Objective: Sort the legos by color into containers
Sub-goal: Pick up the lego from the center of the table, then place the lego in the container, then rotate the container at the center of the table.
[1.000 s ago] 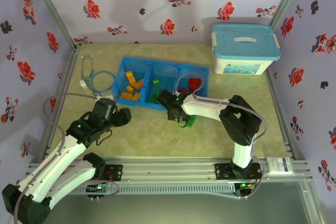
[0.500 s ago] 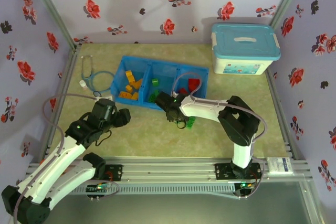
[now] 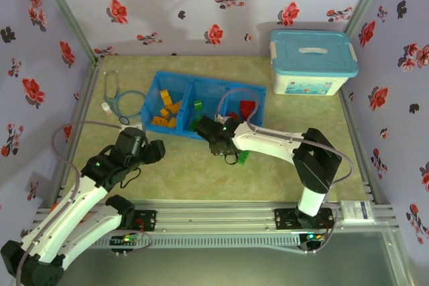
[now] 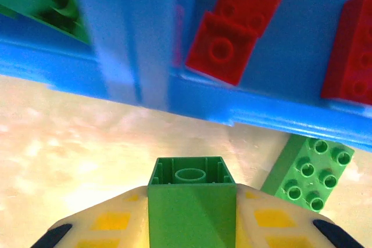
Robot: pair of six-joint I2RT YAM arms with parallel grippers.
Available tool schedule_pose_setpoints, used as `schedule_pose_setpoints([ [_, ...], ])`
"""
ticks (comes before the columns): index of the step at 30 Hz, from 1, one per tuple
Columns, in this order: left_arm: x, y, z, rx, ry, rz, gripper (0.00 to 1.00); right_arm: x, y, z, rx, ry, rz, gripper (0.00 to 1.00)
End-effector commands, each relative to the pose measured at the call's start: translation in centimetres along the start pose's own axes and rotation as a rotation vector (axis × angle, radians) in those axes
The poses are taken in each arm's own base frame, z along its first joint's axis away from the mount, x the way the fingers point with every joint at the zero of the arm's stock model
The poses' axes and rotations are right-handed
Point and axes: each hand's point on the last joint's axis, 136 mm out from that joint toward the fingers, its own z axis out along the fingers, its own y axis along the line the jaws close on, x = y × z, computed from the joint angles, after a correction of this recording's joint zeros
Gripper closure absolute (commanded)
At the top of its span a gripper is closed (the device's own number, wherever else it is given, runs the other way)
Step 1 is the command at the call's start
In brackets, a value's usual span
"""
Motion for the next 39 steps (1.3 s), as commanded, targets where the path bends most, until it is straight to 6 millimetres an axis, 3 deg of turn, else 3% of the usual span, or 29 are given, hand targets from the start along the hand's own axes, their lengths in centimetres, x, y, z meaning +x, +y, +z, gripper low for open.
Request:
schedule_pose_setpoints([
  [1,-1.1,-0.1,-1.2,-0.003,-0.037,0.003,0.29,-2.9,1.9,-3.0,-0.061,-0.083,-0.03,0.76],
  [5,-1.2,-0.1,-1.6,-0.003,-0.038,0.007,0.29,-6.3,3.8,-4.2,-0.056,-0.105,-0.08,0.75],
  [9,-1.1,0.1,-2.2,-0.007,-0.032,0.019,0.29,-9.5,4.6,-3.3,-0.045,-0.104,-0.088,0.74],
  [15,-1.1,0.4,-3.5,0.004,-0.039,0.039,0.28,-12.0,4.8,-1.6,-0.037,-0.077,-0.084,0.7],
  [16,-1.0,0.3,-3.5,0.008,-0.034,0.042,0.28,-12.2,4.8,-1.5,-0.032,-0.076,-0.086,0.6],
  [18,-0.8,0.0,-3.6,0.022,-0.023,0.044,0.28,-12.7,4.8,-1.9,-0.032,-0.089,-0.091,0.2],
  [19,-0.7,-0.1,-3.5,0.031,-0.018,0.043,0.28,-12.9,4.6,-2.4,-0.029,-0.1,-0.09,0.13],
  [22,-0.4,-1.1,-3.2,0.066,-0.004,0.048,0.27,-13.3,3.7,-4.3,-0.017,-0.16,-0.077,0.08],
  [27,0.2,-3.8,-2.1,0.114,0.026,0.128,0.25,-12.8,1.5,-7.9,-0.057,-0.235,-0.034,0.07],
  [33,1.3,-8.8,-0.6,0.172,0.065,0.266,0.23,-10.9,-3.0,-11.5,-0.081,-0.325,0.042,0.06],
  [39,3.9,-15.9,1.8,0.238,0.128,0.442,0.21,-7.8,-7.2,-11.9,-0.097,-0.352,0.121,0.04],
])
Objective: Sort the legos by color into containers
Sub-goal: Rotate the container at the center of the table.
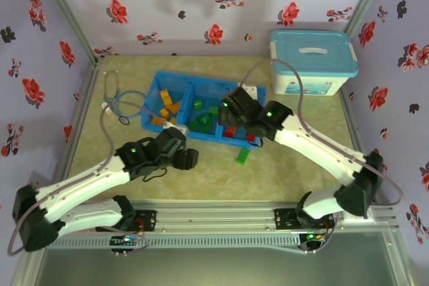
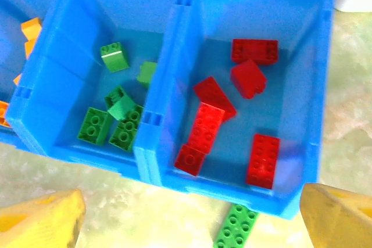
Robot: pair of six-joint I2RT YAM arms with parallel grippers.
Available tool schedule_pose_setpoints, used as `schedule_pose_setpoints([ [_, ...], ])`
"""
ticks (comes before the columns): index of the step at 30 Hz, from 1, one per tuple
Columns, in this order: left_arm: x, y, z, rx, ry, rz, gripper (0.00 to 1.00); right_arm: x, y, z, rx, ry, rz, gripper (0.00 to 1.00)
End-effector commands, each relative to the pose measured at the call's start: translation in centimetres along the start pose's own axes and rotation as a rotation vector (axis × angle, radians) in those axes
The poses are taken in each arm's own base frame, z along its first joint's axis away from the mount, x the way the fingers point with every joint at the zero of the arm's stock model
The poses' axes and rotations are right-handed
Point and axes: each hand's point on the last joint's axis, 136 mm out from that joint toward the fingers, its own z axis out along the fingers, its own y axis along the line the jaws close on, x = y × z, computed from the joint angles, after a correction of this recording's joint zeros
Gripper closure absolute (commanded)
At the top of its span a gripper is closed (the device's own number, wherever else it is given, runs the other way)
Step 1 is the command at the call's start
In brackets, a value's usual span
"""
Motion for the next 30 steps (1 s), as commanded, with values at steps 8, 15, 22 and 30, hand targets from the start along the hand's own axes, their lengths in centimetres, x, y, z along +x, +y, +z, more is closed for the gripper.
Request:
schedule_pose_setpoints([
  [8,-1.8,-10.7,6.7,0.077,0.082,0.23,0.2,4.3,-6.6,-1.0,0.038,-0.038,0.132,0.02],
  [15,-0.6,-13.9,11.7,0.077,0.182,0.285,0.2,6.7,-10.6,-2.1,0.073,-0.066,0.201,0.01],
  [22,0.4,-15.1,14.6,0.056,0.228,0.313,0.2,6.7,-13.4,-4.0,0.115,-0.124,0.232,0.01],
  [30,1.1,-15.4,16.9,0.028,0.264,0.325,0.24,6.5,-14.2,-4.9,0.119,-0.147,0.248,0.01],
])
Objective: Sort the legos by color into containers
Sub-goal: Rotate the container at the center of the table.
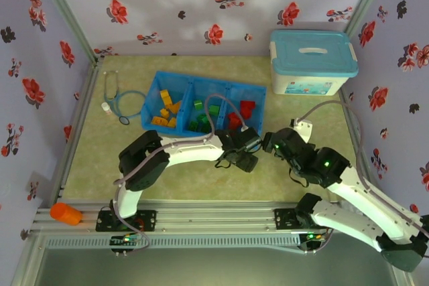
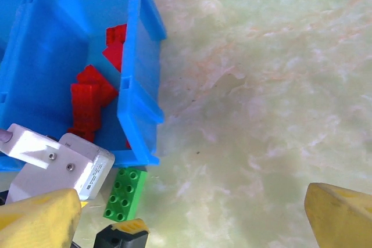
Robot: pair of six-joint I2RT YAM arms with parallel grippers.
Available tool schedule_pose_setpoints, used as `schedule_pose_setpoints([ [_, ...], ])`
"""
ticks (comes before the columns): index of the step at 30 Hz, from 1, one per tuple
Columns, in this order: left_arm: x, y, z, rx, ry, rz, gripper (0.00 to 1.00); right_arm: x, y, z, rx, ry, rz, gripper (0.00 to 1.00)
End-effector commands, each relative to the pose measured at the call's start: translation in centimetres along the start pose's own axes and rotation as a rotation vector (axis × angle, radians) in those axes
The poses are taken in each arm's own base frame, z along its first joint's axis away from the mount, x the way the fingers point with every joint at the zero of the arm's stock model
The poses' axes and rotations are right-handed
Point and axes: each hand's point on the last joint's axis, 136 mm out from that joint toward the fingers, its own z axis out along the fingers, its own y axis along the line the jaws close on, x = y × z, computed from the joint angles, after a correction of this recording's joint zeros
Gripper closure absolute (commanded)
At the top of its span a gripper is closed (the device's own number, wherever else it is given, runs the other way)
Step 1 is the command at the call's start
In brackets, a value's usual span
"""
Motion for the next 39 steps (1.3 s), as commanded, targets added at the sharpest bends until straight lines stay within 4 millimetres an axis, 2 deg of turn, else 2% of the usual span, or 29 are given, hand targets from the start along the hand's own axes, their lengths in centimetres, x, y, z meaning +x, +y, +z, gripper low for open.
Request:
schedule_pose_setpoints([
  [1,0.3,-0.7,0.8,-0.009,0.027,0.033,0.25,-0.6,-0.4,-0.3,0.007,-0.032,0.047,0.01],
  [11,1.5,0.5,2.7,-0.07,0.055,0.025,0.48,-1.7,-1.2,-1.1,0.03,-0.076,0.069,0.01],
  [17,1.0,1.4,2.5,-0.093,0.016,0.008,0.6,-1.3,-1.2,-0.8,0.029,-0.069,0.081,0.01],
  [23,-1.0,1.7,3.1,-0.086,0.009,0.019,0.65,-1.1,-1.0,-0.7,0.02,-0.061,0.087,0.01],
  [34,-6.5,4.8,3.7,-0.065,-0.028,-0.021,0.67,-0.7,-0.9,-0.7,0.008,-0.04,0.095,0.02],
  [39,-8.2,4.3,2.2,-0.054,-0.041,0.001,0.67,-0.7,-1.0,-0.9,0.008,-0.033,0.093,0.02],
])
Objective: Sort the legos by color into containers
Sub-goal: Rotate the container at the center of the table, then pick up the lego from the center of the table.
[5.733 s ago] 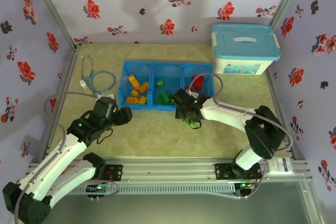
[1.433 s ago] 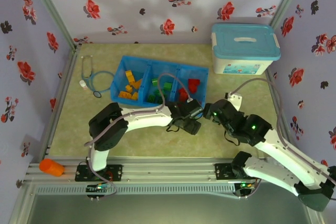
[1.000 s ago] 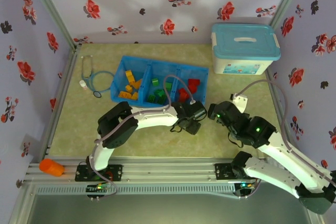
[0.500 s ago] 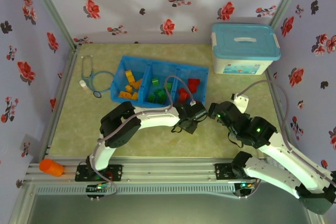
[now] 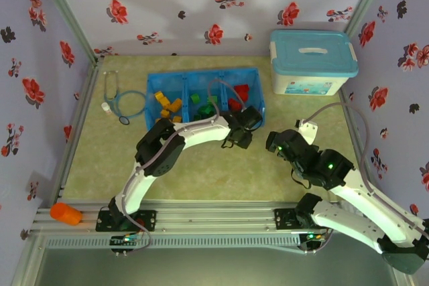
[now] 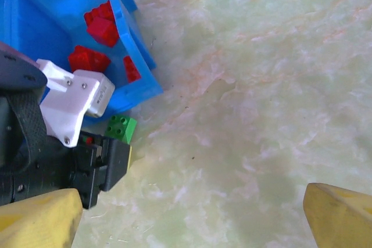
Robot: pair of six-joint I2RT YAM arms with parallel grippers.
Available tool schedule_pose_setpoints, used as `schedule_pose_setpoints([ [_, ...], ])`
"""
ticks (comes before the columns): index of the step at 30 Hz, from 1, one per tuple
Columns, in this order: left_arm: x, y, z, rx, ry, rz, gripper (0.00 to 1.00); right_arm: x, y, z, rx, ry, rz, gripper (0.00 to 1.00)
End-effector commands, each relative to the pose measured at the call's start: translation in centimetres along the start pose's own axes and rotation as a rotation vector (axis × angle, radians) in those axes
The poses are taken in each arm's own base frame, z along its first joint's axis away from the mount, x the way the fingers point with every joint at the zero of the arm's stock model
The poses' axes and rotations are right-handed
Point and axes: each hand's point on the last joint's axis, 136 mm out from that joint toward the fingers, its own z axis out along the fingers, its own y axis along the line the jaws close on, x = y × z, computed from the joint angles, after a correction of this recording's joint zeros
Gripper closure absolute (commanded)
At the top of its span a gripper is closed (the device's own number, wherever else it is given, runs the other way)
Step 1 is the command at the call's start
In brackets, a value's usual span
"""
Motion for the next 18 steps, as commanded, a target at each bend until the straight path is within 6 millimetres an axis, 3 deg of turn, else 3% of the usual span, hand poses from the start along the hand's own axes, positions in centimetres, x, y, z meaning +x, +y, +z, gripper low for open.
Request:
schedule_pose_setpoints([
  [1,-1.7,-1.1,-2.5,0.026,-0.042,0.045,0.67,-0.2,-0.3,-0.5,0.0,-0.003,0.034,0.02],
  [5,-0.8,-1.5,-5.0,0.047,-0.062,0.033,0.66,-0.3,-0.3,-0.5,-0.002,-0.005,0.037,0.02],
  [11,0.2,-0.7,-10.5,0.102,-0.133,-0.011,0.66,-0.3,-0.1,-0.4,-0.009,-0.009,0.035,0.02],
  [15,-0.3,1.8,-13.6,0.104,-0.185,-0.05,0.66,-0.1,0.1,-0.2,-0.016,-0.006,0.03,0.02],
  [18,-1.1,5.0,-14.5,0.077,-0.214,-0.105,0.66,0.2,0.5,0.1,-0.033,0.003,0.026,0.02],
])
